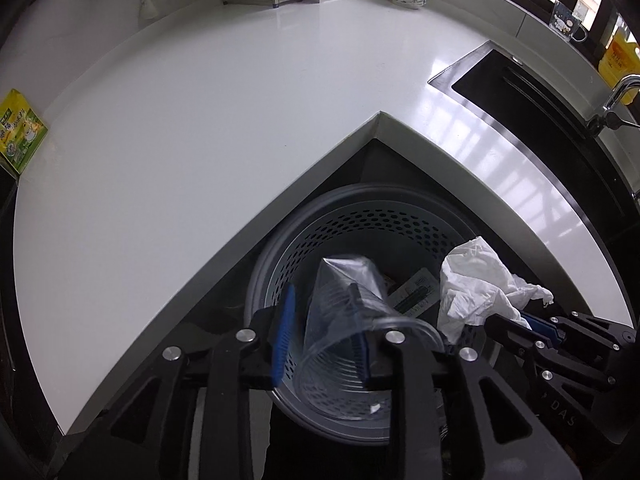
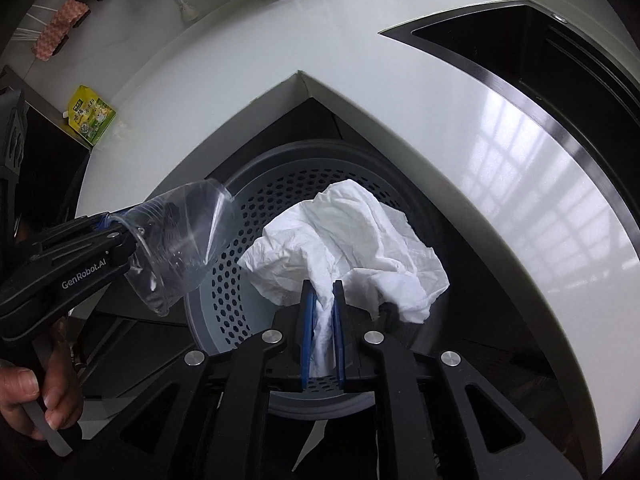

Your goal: Collect trash

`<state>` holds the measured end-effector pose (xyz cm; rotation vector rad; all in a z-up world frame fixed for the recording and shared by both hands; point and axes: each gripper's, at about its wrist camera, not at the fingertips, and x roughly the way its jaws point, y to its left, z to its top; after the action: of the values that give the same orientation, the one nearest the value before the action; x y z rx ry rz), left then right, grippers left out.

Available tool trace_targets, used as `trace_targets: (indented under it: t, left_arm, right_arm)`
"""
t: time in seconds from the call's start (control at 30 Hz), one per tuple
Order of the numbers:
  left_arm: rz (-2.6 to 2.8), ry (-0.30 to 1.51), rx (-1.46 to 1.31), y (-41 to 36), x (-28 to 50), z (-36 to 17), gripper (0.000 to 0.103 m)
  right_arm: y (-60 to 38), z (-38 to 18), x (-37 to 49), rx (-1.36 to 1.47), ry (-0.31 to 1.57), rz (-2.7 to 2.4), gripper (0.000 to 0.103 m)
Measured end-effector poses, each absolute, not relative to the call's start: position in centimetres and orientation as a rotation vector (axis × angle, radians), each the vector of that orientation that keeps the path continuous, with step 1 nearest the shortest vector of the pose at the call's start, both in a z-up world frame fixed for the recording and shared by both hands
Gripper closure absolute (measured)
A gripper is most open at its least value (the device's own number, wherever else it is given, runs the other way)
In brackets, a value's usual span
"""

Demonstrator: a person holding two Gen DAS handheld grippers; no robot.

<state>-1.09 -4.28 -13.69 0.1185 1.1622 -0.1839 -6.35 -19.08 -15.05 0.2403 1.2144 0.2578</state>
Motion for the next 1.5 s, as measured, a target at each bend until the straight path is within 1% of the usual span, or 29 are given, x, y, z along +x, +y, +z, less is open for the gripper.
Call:
trace_targets:
  t: [0.03, 0.07, 0.1, 0.2, 0.27, 0.47, 0.63, 0.77, 0.83, 1.0, 1.07, 1.23, 1.37, 1.5]
  left_arm:
    - [-0.175, 1.158, 0.117, -4.2, -1.2, -13.7, 0.057]
    - [-0.166, 1.150, 0.113, -4.1, -1.3, -13.5, 0.048]
    - [-0.158, 1.143, 0.108, -3.8, -1.5, -13.4, 0.046]
    - [-0.138, 1.134, 0.105, -3.5, -1.8, -13.0, 0.045]
    - [-0.123, 1.124, 0.101, -3.4, -2.1, -12.7, 0.041]
    - [-0.092, 1.087, 0.084, -3.1, -2.6, -11.2, 0.035]
    - [-0.089, 1.068, 0.076, -3.1, -2.9, -10.1, 0.034]
    - [-0.080, 1.052, 0.070, -2.9, -3.3, -9.3, 0.030]
    - [-0.078, 1.044, 0.066, -2.7, -3.4, -8.9, 0.028]
    - [-0.069, 1.032, 0.067, -2.6, -3.7, -8.2, 0.026]
    - [-0.067, 1.027, 0.067, -2.7, -3.9, -7.9, 0.023]
    - [-0.064, 1.015, 0.074, -2.8, -4.2, -7.5, 0.019]
    - [-0.061, 1.006, 0.074, -2.8, -4.3, -7.2, 0.013]
    - [-0.051, 1.005, 0.076, -2.9, -4.3, -7.0, 0.010]
  right_arm:
    - [-19.1, -15.0, -6.4, 0.233, 1.212, 0.257, 0.071]
    - [-19.1, -14.9, -6.6, 0.228, 1.208, 0.253, 0.066]
    - [-19.0, -14.8, -6.7, 0.224, 1.201, 0.251, 0.062]
    - [-19.2, -14.6, -7.0, 0.225, 1.195, 0.257, 0.062]
    - [-19.3, -14.2, -7.2, 0.226, 1.186, 0.255, 0.062]
    - [-19.2, -12.5, -7.7, 0.213, 1.142, 0.256, 0.057]
    - [-19.0, -11.4, -8.1, 0.191, 1.119, 0.258, 0.054]
    - [-19.0, -10.9, -8.5, 0.180, 1.116, 0.246, 0.053]
    - [-19.0, -10.6, -8.5, 0.175, 1.117, 0.239, 0.049]
    - [-19.2, -10.2, -8.6, 0.172, 1.118, 0.230, 0.047]
    - [-19.3, -10.1, -8.5, 0.172, 1.118, 0.228, 0.045]
    - [-19.5, -9.8, -8.7, 0.176, 1.112, 0.222, 0.043]
    - [-19.6, -9.7, -8.8, 0.176, 1.113, 0.222, 0.042]
    - [-19.6, -9.5, -8.9, 0.171, 1.113, 0.221, 0.042]
